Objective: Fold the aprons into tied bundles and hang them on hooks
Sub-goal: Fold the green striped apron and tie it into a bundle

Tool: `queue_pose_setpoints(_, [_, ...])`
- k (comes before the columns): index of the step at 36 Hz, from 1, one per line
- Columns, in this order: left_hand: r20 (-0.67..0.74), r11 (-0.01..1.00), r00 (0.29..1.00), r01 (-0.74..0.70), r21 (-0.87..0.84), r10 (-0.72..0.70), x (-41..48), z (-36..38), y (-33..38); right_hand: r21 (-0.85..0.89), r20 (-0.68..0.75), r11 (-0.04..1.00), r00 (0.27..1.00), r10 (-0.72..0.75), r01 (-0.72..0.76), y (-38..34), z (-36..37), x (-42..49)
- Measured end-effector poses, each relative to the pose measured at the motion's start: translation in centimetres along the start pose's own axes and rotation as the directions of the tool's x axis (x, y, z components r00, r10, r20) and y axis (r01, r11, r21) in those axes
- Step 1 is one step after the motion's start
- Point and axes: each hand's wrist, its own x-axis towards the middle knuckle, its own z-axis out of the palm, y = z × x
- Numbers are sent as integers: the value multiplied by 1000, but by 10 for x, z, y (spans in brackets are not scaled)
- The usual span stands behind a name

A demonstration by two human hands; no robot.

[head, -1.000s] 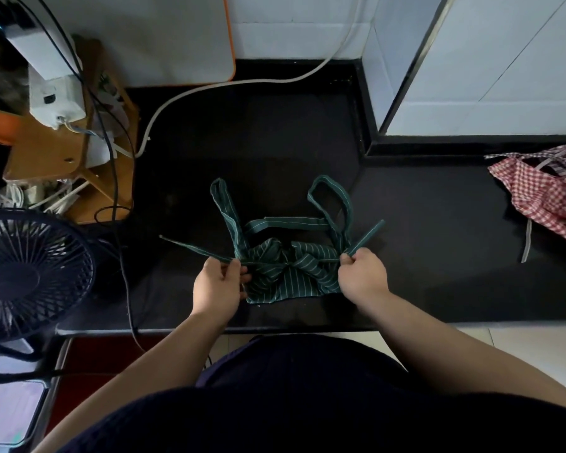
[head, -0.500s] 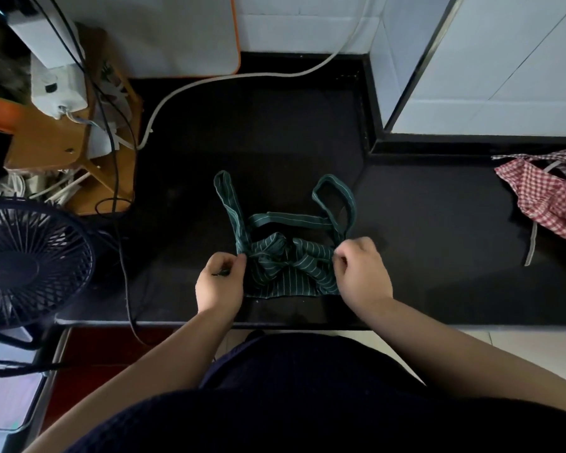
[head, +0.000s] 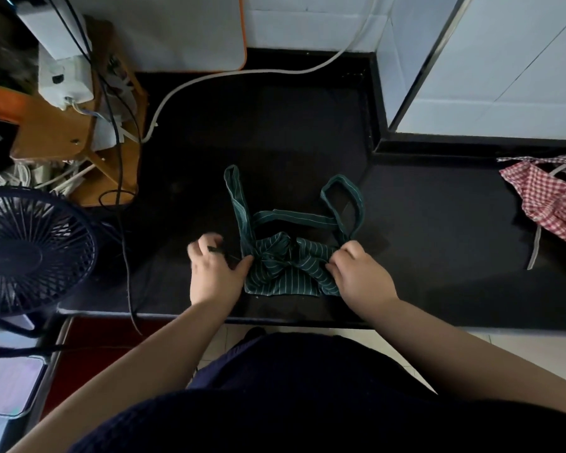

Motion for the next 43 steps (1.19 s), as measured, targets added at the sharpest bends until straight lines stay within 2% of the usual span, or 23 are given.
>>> queue_pose_setpoints(2, [-144,967,956,-246,70,254,-6,3,0,-34,-9,999,1000,13,-13,-2,0,-2])
queue_pose_setpoints(4, [-215,839,814,-499,217,540,-6,6,-7,-42,43,998,998,47,-45,-3,-2,-2])
queue_pose_setpoints(5, [-226,800,770,-548,244,597,-5,6,-10,-32,60,998,997,50,-48,-3,-2,-1])
queue_pose_setpoints(8, [-231,834,802,-538,121,551,-6,3,-10,23,90,998,995,52,-55,-3,-5,2])
queue_pose_setpoints(9, [-190,818,796,-563,113,574,-6,2,-10,34,104,998,993,55,-59,-3,-6,3])
queue_pose_setpoints(11, [-3,767,775,-624,150,632,-5,1,-7,38,134,998,990,45,-51,-2,-6,5])
queue_pose_setpoints(13, [232,826,818,-557,91,526,-4,-1,-1,17,170,999,985,31,-35,-2,-9,8])
queue_pose_setpoints(14, [304,860,832,-505,69,464,-4,-1,0,7,185,1000,982,27,-28,-3,-10,9])
queue_pose_setpoints(16, [348,882,836,-469,55,423,-2,-2,6,-24,206,1000,978,21,-16,-3,-11,11])
queue_pose_setpoints(19, [356,883,824,-470,-7,441,-3,-5,18,-66,240,998,971,14,2,-5,-12,11])
queue_pose_setpoints(23, [452,878,788,-479,21,419,-6,-2,33,-71,275,996,961,-27,48,-10,-13,11])
queue_pose_setpoints(27, [521,892,771,-451,40,366,-4,1,40,48,265,998,963,-42,30,-10,-15,9])
queue_pose_setpoints(31, [486,873,781,-482,70,392,-7,9,35,115,280,993,959,-47,15,-8,-12,8])
queue_pose_setpoints(35, [432,851,775,-523,31,461,-8,6,28,110,279,994,960,-17,-14,-7,-9,7])
queue_pose_setpoints(38, [319,857,806,-513,-43,499,-8,-8,17,152,216,988,976,2,-36,-4,-10,6])
queue_pose_setpoints(43, [209,877,857,-480,-11,471,-10,-12,-3,113,128,992,990,-65,50,6,-8,1])
